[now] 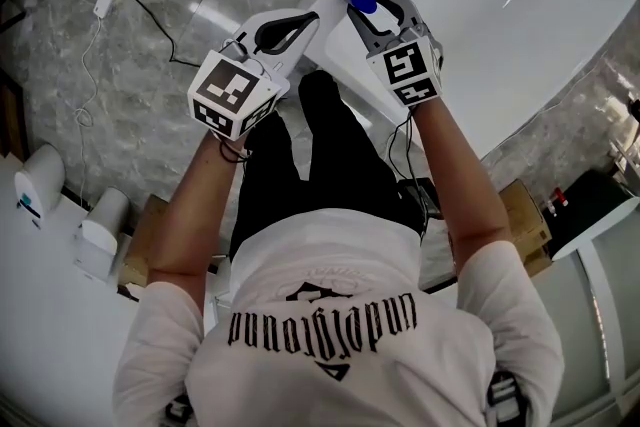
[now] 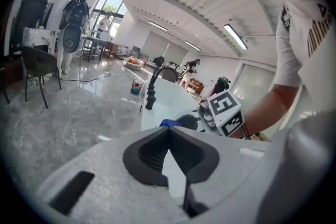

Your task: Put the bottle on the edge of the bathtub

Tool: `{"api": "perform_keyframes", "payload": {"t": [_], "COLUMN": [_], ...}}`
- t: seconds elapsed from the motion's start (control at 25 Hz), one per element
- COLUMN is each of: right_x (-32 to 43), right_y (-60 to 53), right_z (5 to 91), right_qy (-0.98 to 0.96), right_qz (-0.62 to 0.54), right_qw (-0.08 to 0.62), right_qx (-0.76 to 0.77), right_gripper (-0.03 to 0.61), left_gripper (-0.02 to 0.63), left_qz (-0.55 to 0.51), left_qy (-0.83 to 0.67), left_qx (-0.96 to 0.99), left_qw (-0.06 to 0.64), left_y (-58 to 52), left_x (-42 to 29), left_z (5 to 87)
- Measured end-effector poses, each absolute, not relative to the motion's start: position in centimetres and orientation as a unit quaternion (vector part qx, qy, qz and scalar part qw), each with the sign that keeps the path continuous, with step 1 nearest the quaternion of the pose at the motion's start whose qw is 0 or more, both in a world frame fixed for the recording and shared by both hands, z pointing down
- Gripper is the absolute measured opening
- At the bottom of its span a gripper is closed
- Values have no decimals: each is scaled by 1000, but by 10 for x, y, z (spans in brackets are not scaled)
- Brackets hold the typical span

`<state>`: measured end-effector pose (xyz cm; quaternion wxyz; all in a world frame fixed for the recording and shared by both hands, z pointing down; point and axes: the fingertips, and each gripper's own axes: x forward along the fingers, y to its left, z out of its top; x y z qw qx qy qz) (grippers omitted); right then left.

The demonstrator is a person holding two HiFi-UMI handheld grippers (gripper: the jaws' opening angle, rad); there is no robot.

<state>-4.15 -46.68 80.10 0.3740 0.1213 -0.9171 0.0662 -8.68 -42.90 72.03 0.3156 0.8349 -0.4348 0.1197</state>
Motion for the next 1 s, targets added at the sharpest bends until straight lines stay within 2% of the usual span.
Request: {"api": "perform_keyframes", "payload": {"t": [1.0], "right_x": [-35], "right_y": [-462], "right_z": [812], "right_qy": [-910], "right_qz": [62], "right_qw": [387], "right_qx": [132], "right_gripper": [176], "left_gripper": [15], "left_qz": [123], "left_qy": [-439], "left_qx": [831], "left_qw": [318], "left_y": [-424], "left_x": [-94], "left_z": [717]}}
